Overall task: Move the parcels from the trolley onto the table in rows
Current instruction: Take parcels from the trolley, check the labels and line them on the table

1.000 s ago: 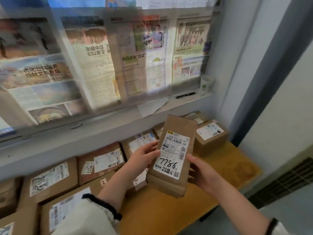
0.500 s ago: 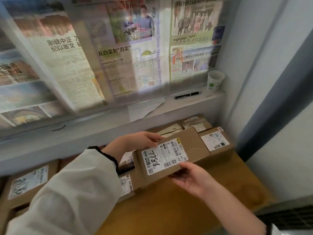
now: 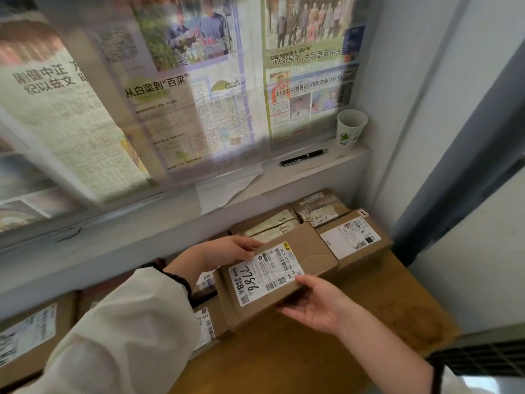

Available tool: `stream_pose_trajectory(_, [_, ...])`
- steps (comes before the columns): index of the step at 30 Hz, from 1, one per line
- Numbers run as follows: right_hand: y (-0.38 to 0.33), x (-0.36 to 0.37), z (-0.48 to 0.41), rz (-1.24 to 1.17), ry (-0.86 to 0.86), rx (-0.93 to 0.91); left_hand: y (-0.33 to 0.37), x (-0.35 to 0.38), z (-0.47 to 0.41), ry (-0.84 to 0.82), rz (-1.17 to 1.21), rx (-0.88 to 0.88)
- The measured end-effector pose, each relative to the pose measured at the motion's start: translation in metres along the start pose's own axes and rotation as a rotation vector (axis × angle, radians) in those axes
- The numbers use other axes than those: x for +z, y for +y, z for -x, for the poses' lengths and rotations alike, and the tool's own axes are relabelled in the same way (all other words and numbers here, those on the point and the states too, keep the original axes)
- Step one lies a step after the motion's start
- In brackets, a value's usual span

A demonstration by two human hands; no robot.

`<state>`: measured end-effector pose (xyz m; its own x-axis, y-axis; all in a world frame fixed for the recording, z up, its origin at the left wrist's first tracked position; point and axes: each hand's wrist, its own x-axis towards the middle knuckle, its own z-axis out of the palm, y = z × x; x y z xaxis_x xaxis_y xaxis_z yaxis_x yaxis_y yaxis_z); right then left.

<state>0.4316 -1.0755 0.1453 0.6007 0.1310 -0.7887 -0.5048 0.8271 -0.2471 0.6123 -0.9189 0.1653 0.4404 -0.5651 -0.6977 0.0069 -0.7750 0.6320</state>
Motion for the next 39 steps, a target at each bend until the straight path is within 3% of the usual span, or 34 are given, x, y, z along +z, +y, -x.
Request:
stream_pose_trajectory(25, [-0.035, -0.024, -0.026, 0.139, 0.17, -0.055, 0.017, 0.015, -0.047, -0.014, -0.029, 0.072])
stream_pose_trajectory(39, [-0.027, -0.027, -0.06, 0.105, 0.275, -0.01, -0.001, 0.043, -0.066, 0.422, -0.486, 0.262])
